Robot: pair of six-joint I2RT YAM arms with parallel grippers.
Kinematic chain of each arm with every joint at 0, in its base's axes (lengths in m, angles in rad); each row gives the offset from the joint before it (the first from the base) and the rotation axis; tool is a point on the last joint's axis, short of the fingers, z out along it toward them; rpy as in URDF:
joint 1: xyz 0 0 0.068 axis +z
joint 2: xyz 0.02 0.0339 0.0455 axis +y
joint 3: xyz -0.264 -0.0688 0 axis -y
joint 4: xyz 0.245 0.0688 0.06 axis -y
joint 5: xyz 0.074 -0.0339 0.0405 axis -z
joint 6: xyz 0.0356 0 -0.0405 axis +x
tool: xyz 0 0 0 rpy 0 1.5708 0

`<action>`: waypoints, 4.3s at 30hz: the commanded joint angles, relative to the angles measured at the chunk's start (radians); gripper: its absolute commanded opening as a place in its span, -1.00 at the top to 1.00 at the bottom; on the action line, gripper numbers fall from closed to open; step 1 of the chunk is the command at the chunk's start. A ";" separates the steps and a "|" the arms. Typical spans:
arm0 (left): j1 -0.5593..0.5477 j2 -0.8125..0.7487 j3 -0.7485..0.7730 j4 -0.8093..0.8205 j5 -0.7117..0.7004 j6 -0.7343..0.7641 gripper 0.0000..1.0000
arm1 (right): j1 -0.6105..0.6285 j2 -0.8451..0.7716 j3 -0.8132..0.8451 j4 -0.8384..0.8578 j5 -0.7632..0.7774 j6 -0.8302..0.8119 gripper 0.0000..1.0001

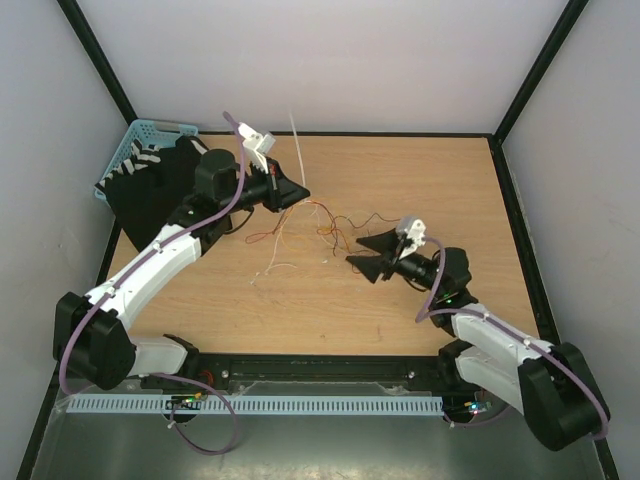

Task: Zip-tie the wires
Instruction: Adjust the cable at the center of the board.

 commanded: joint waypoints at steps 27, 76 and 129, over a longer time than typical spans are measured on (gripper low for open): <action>-0.084 0.008 0.056 0.016 -0.015 -0.005 1.00 | 0.285 0.588 0.182 0.608 0.426 -0.173 -0.12; -0.001 -0.010 0.023 -0.005 -0.001 -0.006 1.00 | 0.251 0.049 0.160 -0.395 0.467 -0.231 1.00; 0.004 -0.007 0.029 -0.004 0.077 0.017 1.00 | 0.126 0.362 0.287 -0.036 0.087 -0.326 0.12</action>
